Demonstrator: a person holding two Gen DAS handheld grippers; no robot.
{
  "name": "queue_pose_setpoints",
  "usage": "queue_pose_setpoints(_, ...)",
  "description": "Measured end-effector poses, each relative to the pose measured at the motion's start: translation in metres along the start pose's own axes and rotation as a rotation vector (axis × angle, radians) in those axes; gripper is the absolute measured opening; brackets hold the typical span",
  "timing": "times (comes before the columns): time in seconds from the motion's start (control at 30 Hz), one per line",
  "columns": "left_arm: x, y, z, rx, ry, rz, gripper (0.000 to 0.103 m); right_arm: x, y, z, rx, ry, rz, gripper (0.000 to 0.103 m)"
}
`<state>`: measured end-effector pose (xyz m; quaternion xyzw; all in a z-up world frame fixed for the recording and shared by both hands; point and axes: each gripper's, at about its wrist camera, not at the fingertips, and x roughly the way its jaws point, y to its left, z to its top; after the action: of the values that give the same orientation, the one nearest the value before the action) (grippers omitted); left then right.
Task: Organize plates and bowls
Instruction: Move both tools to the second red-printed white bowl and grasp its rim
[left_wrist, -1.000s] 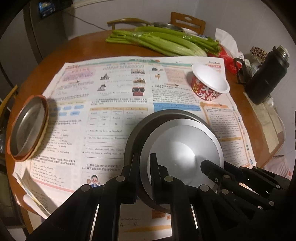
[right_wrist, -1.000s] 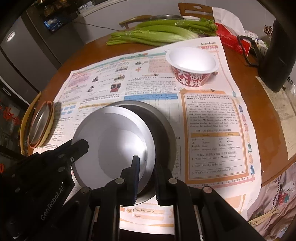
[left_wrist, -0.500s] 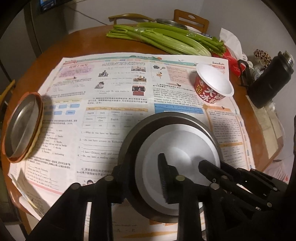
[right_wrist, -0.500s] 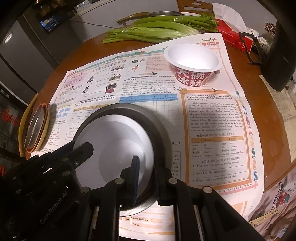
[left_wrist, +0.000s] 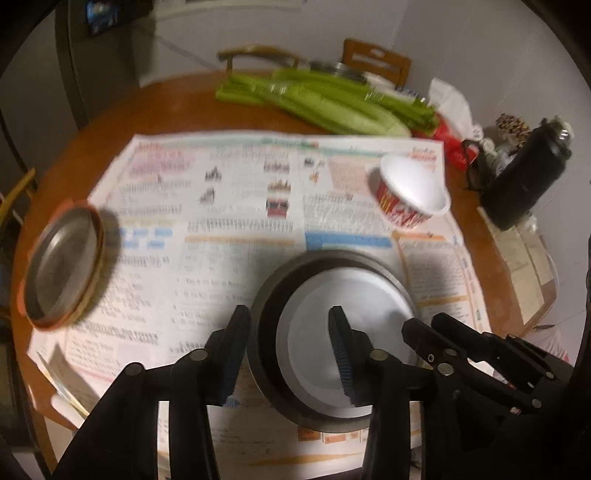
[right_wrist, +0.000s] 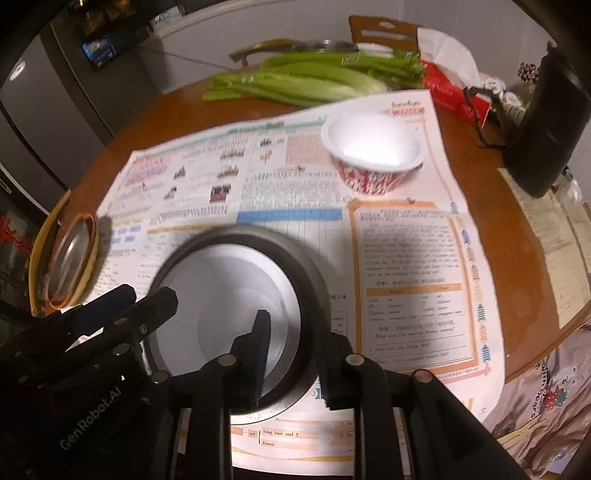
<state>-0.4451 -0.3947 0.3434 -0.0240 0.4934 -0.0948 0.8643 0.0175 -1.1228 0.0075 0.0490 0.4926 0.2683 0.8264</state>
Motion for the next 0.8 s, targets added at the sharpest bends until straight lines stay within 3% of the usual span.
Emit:
queue_pose_setpoints(0.13, -0.015, -0.006, 0.011, 0.021, -0.039, -0.034, 0.064, -0.02, -0.008, 0.006, 0.008, -0.046, 0.001, 0.031)
queue_pose_setpoints(0.23, -0.017, -0.014, 0.022, 0.027, -0.051, -0.096, 0.077, -0.038, -0.023, 0.013, 0.041, -0.096, -0.004, 0.042)
queue_pose_setpoints(0.33, -0.008, -0.031, 0.031, 0.066, -0.027, -0.131, 0.077, -0.045, -0.048, 0.028, 0.088, -0.112, 0.003, 0.045)
queue_pose_setpoints(0.5, 0.016, -0.058, 0.05, 0.126, 0.006, -0.119, 0.077, -0.034, -0.084, 0.048, 0.163, -0.102, -0.019, 0.046)
queue_pose_setpoints(0.67, 0.05, -0.065, 0.075, 0.089, 0.07, -0.078, 0.077, -0.013, -0.113, 0.07, 0.208, -0.075, -0.016, 0.05)
queue_pose_setpoints(0.8, 0.068, -0.069, 0.092, 0.085, 0.084, -0.104, 0.077, -0.002, -0.138, 0.087, 0.26, -0.093, -0.027, 0.05)
